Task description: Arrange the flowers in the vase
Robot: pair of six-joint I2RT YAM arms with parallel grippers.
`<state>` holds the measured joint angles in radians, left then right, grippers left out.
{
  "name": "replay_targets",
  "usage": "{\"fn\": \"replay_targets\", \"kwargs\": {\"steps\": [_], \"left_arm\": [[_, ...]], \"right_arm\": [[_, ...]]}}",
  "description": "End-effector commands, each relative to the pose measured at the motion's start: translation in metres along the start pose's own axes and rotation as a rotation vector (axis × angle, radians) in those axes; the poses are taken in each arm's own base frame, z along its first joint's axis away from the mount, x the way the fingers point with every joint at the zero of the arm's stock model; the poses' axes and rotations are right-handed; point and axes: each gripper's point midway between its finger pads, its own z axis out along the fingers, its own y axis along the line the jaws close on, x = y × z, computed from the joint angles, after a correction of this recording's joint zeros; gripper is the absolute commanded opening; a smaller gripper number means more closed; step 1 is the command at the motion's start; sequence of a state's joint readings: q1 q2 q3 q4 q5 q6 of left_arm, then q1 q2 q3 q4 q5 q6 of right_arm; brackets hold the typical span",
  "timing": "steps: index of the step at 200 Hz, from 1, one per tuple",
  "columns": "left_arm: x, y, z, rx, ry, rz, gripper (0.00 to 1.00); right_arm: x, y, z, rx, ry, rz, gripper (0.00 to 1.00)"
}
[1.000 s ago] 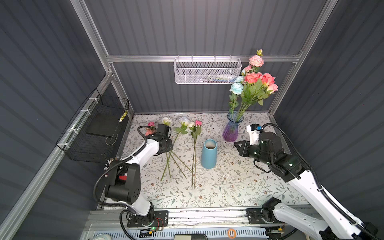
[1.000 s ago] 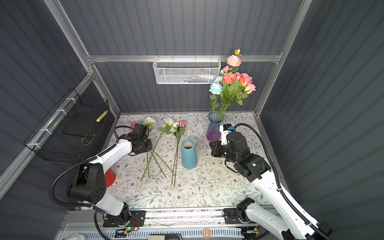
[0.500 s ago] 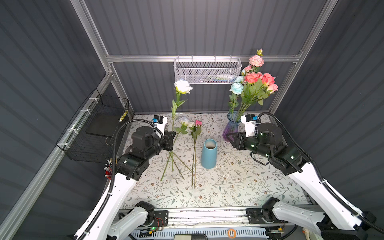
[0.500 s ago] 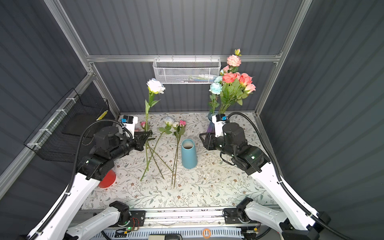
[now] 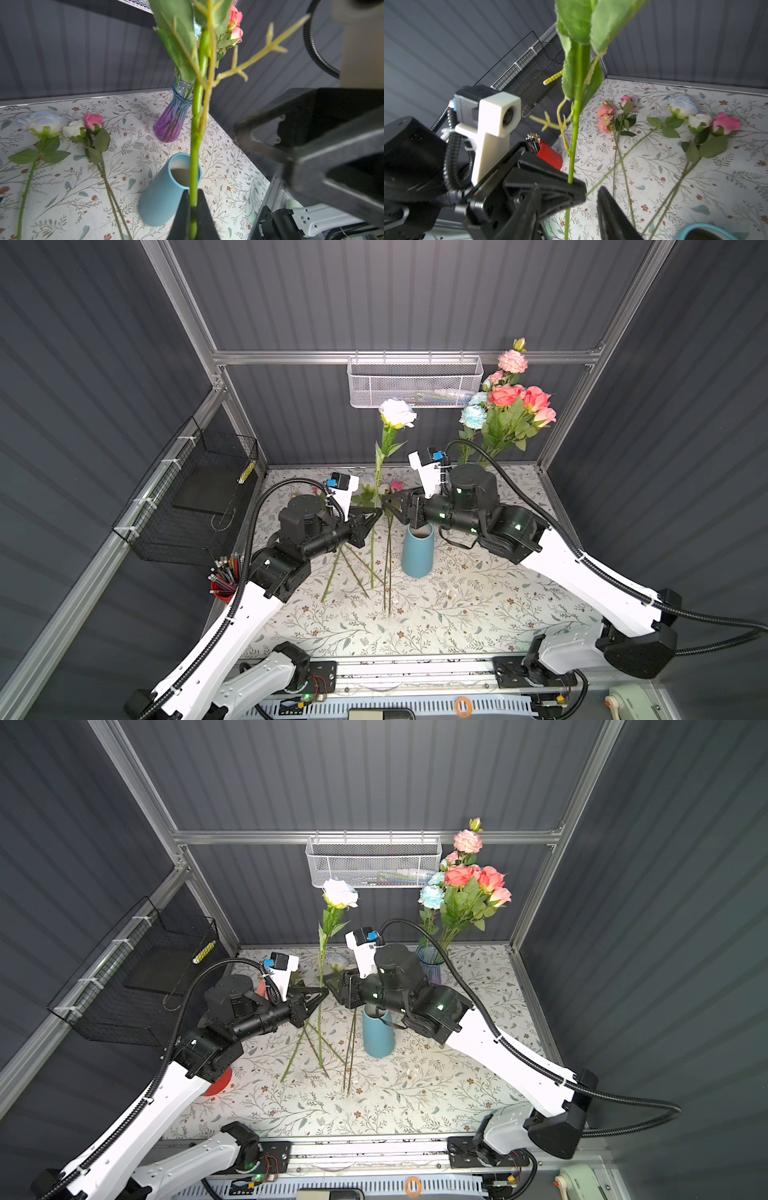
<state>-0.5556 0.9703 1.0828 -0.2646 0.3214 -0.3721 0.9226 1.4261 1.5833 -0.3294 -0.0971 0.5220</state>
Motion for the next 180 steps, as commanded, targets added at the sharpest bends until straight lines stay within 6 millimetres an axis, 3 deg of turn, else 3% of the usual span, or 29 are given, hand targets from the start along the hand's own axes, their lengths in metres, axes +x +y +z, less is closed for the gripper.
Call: {"fn": "replay_targets", "kwargs": {"steps": [1,51,58,87,110,124,146,180], "left_arm": [[-0.007,-0.009,-0.003,0.039,-0.029,-0.012,0.00],[-0.005,-0.010,-0.002,0.046,-0.024,-0.022,0.00],[-0.005,-0.010,-0.002,0.047,-0.022,-0.023,0.00],[-0.005,-0.009,-0.003,0.036,-0.021,-0.015,0.00],[-0.006,-0.009,-0.003,0.032,-0.025,-0.019,0.03],[-0.006,-0.009,-0.004,0.036,-0.031,-0.021,0.19],[-0.007,-0.001,-0.006,-0.010,-0.048,-0.028,0.64],[-0.003,0.011,-0.034,-0.135,-0.056,0.025,0.80]], "right_arm": [[-0.016,0.010,0.008,-0.029,-0.044,0.016,0.39],[-0.015,0.010,0.028,-0.032,-0.022,0.029,0.25],[-0.014,0.009,0.030,-0.025,-0.016,0.033,0.20],[-0.013,0.010,0.030,-0.037,-0.019,0.049,0.04],[-0.013,0.012,0.027,-0.054,-0.030,0.053,0.01],[-0.016,0.015,0.025,-0.062,-0.036,0.051,0.00],[-0.022,0.015,0.020,-0.049,-0.060,0.026,0.00],[-0.049,0.003,-0.012,0.087,-0.152,-0.099,0.00]]}}
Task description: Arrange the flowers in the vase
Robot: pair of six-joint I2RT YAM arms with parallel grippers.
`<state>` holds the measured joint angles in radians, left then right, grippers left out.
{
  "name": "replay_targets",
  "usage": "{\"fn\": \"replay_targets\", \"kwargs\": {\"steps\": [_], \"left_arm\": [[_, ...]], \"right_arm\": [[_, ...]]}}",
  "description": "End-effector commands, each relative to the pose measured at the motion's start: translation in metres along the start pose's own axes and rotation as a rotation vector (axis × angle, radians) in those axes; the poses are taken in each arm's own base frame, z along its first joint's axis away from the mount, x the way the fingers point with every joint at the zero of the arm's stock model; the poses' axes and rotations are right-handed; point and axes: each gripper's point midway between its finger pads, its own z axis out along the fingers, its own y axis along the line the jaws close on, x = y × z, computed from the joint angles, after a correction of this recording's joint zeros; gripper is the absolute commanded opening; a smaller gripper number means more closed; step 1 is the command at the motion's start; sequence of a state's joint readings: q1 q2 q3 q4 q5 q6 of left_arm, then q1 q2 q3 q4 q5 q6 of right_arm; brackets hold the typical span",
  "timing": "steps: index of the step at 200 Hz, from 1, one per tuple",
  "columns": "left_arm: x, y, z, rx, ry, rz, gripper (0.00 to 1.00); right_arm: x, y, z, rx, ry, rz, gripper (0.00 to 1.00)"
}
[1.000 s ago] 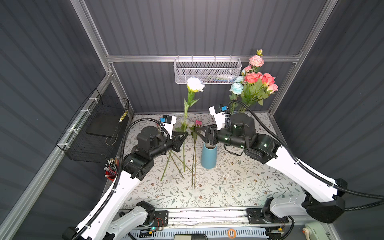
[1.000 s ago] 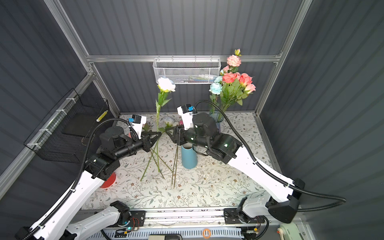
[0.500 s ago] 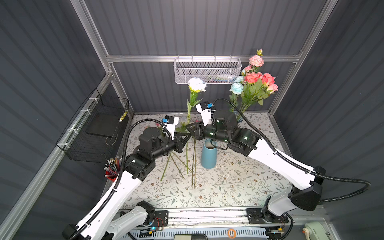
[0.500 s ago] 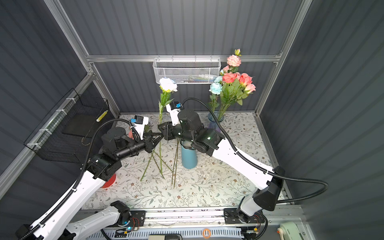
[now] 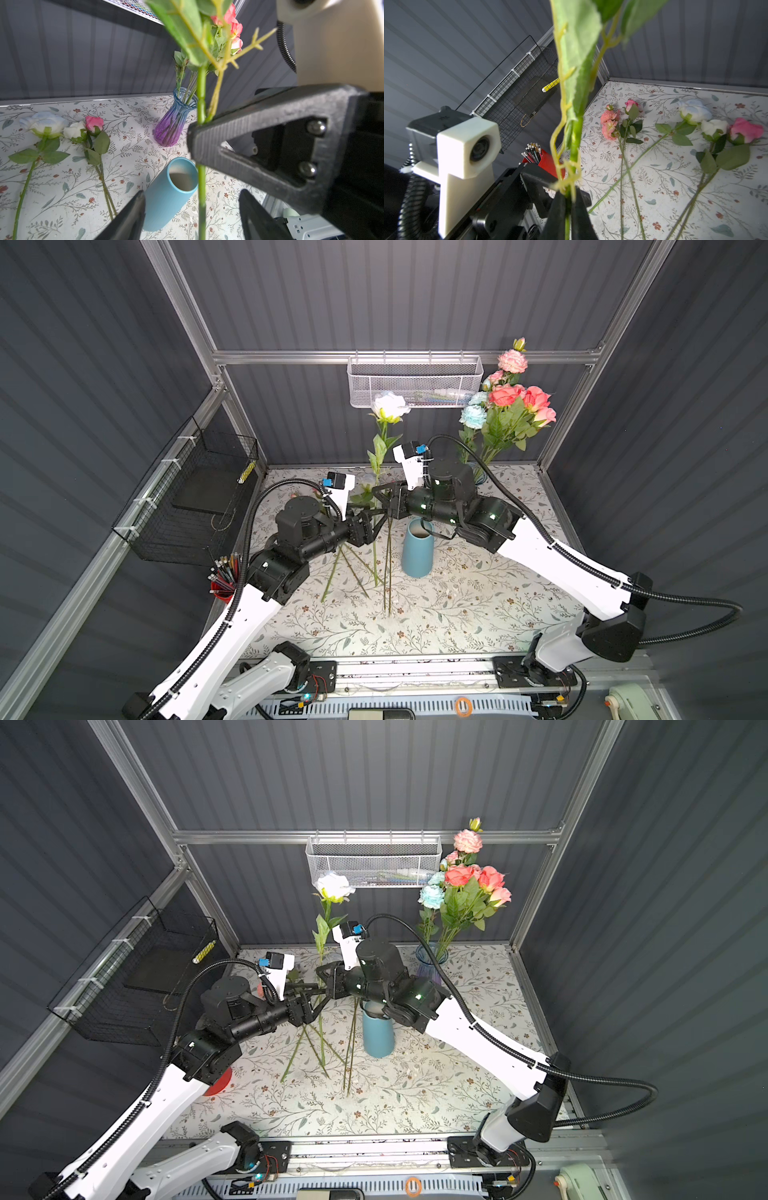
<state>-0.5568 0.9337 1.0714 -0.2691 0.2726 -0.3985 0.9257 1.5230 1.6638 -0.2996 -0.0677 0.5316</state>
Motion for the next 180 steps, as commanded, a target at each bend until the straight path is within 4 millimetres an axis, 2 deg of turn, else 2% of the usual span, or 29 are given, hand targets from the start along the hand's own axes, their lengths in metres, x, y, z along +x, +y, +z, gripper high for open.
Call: {"fn": "replay_targets", "kwargs": {"steps": [1,43,72,91,120,158,180], "left_arm": [[0.000,0.010,-0.026,-0.102,-0.024,0.047,0.80],[0.009,0.040,-0.081,-0.314,-0.138,0.014,0.88],[0.021,0.063,-0.110,-0.429,-0.218,-0.051,0.93],[0.026,0.067,-0.117,-0.453,-0.231,-0.062,0.94],[0.028,0.068,-0.117,-0.461,-0.206,-0.069,0.94],[0.031,0.066,-0.113,-0.446,-0.187,-0.086,0.94],[0.033,0.066,-0.111,-0.434,-0.191,-0.096,0.94]], "right_arm": [[-0.040,0.003,-0.038,0.073,-0.131,-0.109,0.00],[-0.094,-0.010,-0.112,0.257,-0.360,-0.251,0.00],[-0.105,-0.031,-0.133,0.392,-0.436,-0.308,0.01],[-0.104,-0.039,-0.130,0.415,-0.466,-0.332,0.01],[-0.099,-0.046,-0.112,0.421,-0.456,-0.349,0.01],[-0.074,-0.065,-0.084,0.440,-0.423,-0.378,0.01],[-0.066,-0.070,-0.077,0.435,-0.421,-0.381,0.01]]}}
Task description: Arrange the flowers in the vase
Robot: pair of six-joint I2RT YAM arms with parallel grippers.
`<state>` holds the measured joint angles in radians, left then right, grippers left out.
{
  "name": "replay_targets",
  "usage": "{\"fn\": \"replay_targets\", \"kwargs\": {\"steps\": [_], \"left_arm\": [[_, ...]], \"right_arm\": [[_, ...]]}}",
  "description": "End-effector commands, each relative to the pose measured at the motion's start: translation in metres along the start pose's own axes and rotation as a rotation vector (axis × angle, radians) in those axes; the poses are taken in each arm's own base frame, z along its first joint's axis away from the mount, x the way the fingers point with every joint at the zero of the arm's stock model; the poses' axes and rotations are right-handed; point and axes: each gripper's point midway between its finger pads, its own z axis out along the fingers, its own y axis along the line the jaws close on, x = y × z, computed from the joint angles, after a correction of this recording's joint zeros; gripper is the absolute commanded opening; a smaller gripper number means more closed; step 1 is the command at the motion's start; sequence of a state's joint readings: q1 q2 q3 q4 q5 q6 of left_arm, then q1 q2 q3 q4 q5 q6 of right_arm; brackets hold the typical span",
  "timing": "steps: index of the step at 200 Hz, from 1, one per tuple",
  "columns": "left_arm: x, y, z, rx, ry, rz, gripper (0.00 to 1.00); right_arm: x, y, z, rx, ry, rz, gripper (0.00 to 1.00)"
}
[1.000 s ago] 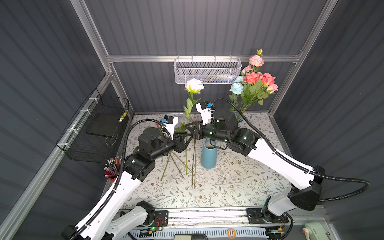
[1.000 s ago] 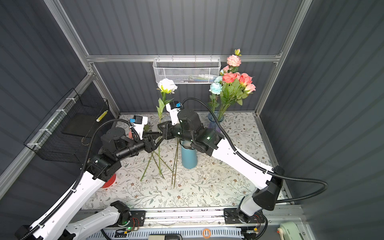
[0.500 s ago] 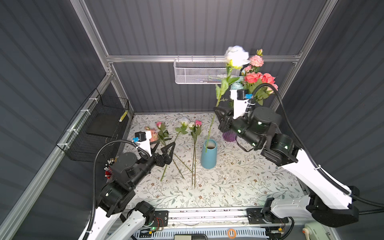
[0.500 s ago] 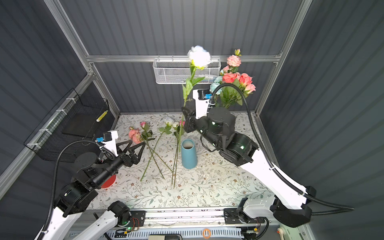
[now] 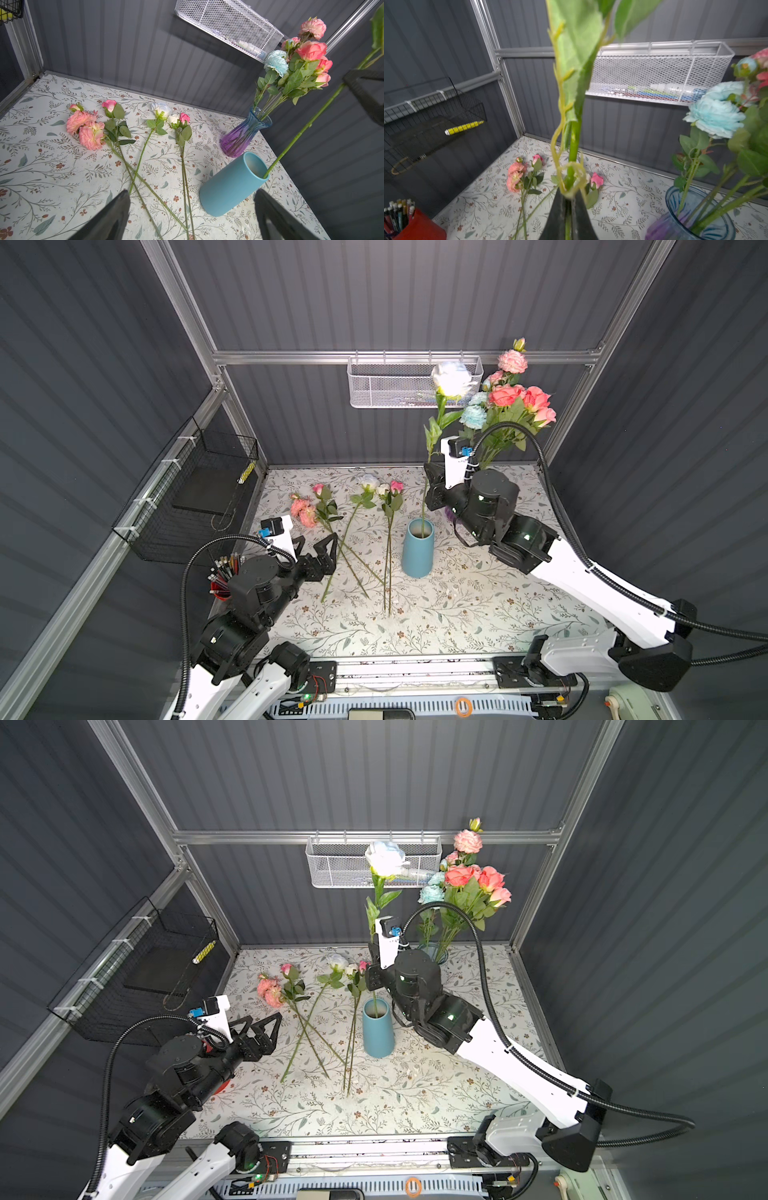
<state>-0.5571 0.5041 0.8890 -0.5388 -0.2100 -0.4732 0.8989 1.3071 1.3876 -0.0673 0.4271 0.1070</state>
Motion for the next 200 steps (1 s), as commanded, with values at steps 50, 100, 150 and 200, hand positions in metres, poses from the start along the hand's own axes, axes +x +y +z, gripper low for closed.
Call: {"fn": "replay_targets", "kwargs": {"steps": [50,100,150,200], "left_arm": [[0.002,-0.002,-0.002,0.014,0.011,-0.026,0.94],[0.013,-0.005,0.004,0.045,0.035,-0.055,0.90],[0.025,-0.006,0.011,0.058,0.070,-0.079,0.89],[0.054,0.016,0.039,-0.067,0.164,-0.065,0.85]], "right_arm": [[0.025,-0.007,0.008,0.021,0.003,0.035,0.05],[0.101,-0.005,0.012,0.002,0.191,0.050,0.10],[0.109,-0.004,0.007,-0.014,0.235,0.060,0.32],[0.086,-0.011,-0.029,-0.030,0.198,0.141,0.33]]}}
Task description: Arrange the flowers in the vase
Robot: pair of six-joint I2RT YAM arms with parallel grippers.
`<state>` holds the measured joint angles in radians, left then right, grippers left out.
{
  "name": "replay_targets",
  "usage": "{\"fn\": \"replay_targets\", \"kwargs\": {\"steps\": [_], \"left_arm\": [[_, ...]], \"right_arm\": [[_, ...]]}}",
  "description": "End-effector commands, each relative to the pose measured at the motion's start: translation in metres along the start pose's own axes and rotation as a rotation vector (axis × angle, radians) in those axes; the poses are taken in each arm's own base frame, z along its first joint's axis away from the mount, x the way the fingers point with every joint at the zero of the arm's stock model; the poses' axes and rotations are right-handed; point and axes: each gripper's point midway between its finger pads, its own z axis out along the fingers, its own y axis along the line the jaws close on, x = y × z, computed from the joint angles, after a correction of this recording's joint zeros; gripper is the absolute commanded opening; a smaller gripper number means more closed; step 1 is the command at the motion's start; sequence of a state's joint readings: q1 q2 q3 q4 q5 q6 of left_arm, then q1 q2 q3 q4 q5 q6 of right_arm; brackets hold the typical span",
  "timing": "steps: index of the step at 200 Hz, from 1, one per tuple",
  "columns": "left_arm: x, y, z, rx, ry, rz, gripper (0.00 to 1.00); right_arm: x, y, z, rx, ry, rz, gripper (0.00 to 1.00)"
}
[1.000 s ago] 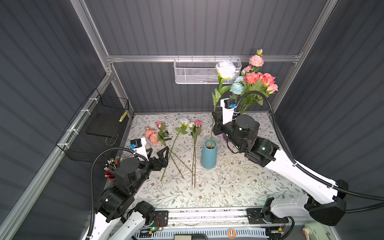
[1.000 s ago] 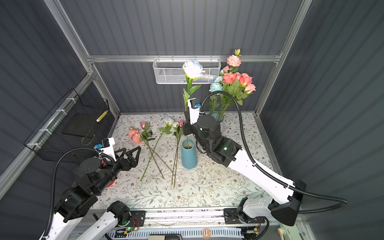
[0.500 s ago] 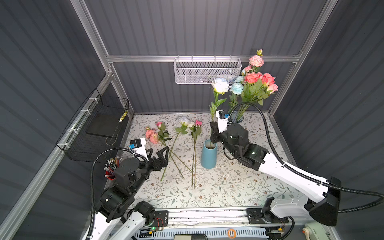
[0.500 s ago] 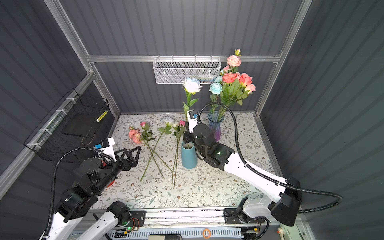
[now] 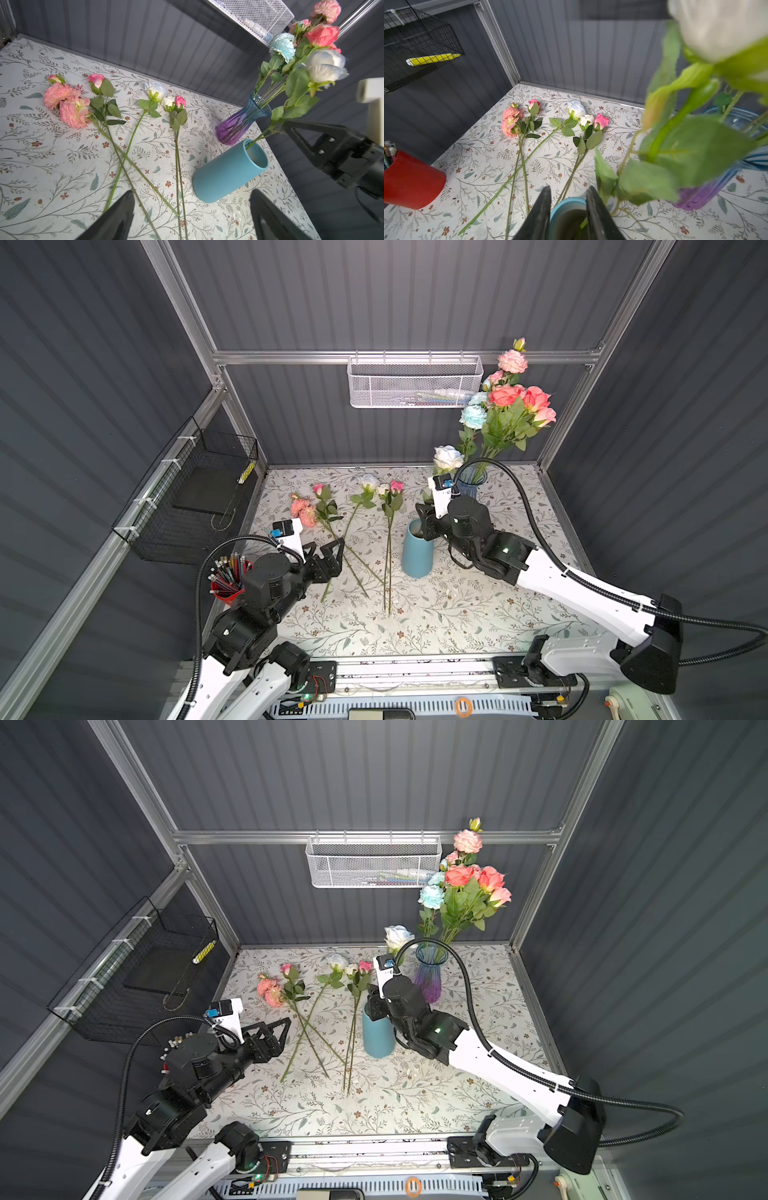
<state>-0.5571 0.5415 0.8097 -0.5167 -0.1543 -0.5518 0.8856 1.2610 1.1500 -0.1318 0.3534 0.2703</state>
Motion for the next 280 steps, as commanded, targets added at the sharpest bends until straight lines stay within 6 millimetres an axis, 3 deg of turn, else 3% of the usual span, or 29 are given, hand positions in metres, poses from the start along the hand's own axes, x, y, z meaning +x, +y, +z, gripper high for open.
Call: {"fn": "replay_targets", "kwargs": {"steps": [1,34,69,87,116,150,153,164,194,224,251,280], "left_arm": [[0.016,0.014,0.019,-0.078,0.056,-0.003,0.85],[0.047,0.042,0.060,-0.271,0.220,0.013,0.75],[0.062,0.060,0.109,-0.395,0.385,0.104,0.67],[0.064,0.085,0.136,-0.464,0.491,0.090,0.60],[0.063,0.121,0.179,-0.547,0.597,0.172,0.60],[0.091,0.138,0.232,-0.531,0.775,0.247,0.50],[0.083,0.135,0.240,-0.525,0.759,0.249,0.49],[0.089,0.144,0.254,-0.527,0.786,0.245,0.46],[0.112,0.170,0.271,-0.527,0.889,0.229,0.38],[0.123,0.184,0.271,-0.579,0.921,0.241,0.27],[0.124,0.171,0.273,-0.522,0.901,0.185,0.09],[0.102,0.135,0.282,-0.389,0.819,0.076,0.04]], "right_arm": [[-0.017,-0.003,-0.031,-0.027,-0.047,0.074,0.33],[-0.024,-0.003,-0.073,-0.082,-0.071,0.126,0.37],[-0.021,-0.020,-0.101,-0.060,-0.073,0.133,0.38],[-0.013,-0.030,-0.112,-0.039,-0.062,0.134,0.39],[0.004,-0.050,-0.131,0.007,-0.054,0.147,0.39],[0.029,-0.072,-0.141,0.061,-0.057,0.178,0.40],[0.030,-0.074,-0.142,0.066,-0.056,0.181,0.40],[0.037,-0.079,-0.144,0.080,-0.045,0.203,0.40],[0.053,-0.079,-0.148,0.049,-0.013,0.251,0.40],[0.064,-0.088,-0.154,0.067,-0.019,0.255,0.40],[0.066,-0.089,-0.153,0.072,-0.011,0.245,0.40],[0.060,-0.087,-0.153,0.064,-0.028,0.249,0.40]]}}
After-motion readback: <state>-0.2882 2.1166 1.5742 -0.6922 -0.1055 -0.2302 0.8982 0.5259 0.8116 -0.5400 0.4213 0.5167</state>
